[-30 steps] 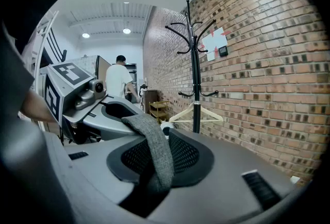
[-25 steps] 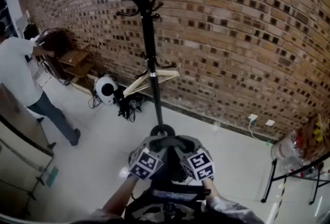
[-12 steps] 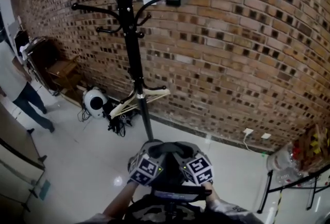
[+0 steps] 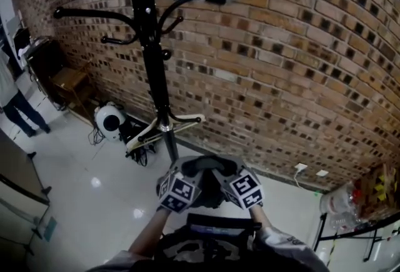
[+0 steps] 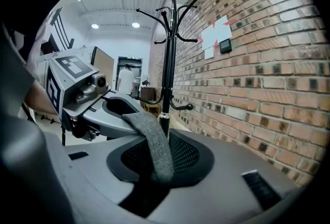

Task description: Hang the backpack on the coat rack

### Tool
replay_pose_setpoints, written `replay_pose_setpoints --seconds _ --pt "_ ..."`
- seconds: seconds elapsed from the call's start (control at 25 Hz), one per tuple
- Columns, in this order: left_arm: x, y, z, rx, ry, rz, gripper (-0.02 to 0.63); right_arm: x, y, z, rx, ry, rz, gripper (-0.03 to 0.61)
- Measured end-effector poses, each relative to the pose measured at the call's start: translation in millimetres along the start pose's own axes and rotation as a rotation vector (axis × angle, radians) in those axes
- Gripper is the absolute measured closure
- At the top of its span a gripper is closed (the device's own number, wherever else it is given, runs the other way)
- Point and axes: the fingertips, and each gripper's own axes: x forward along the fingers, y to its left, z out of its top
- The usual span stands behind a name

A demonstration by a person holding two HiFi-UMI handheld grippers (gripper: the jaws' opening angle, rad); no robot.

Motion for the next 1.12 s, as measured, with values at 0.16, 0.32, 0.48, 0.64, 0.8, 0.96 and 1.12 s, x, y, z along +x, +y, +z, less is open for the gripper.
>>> replay_pose_setpoints --seconds 0.16,0.32,0.48,0.64,0.8,0.96,1.12 --pt "23.5 21.1 6.1 -0.027 0.002 0.034 0.552 19.2 -26.1 7.5 -0.017 -0.011 0.025 0.482" --pt "38.3 42.0 11.2 -0.042 0.009 0.103 0.552 38.7 -44.3 14.0 -0.036 -0.012 0.083 0.482" --pt "55.0 60.0 17.4 -0.065 0.032 0.186 0.552 55.9 -63.6 19.0 -0.076 -0.001 0.178 0.482" --pt "68.2 74.4 16.4 -0.093 0.071 0.293 0.552 72.3 -76.4 22.7 -0.113 0.001 0.305 0.482" --pt "75.7 86.0 7.3 -0.148 0.122 0.398 0.552 88.5 -82.8 24.4 -0.161 0.002 0.438 0.482" --pt "81.6 95.3 2.4 -0.208 0.162 0.488 0.552 103.9 -88.5 25.2 -0.222 -0.018 0.553 0.482" --pt "77.9 98.2 4.6 -0.255 0.197 0.581 0.552 106.2 -86.5 34.2 -0.252 -0.044 0.653 0.482"
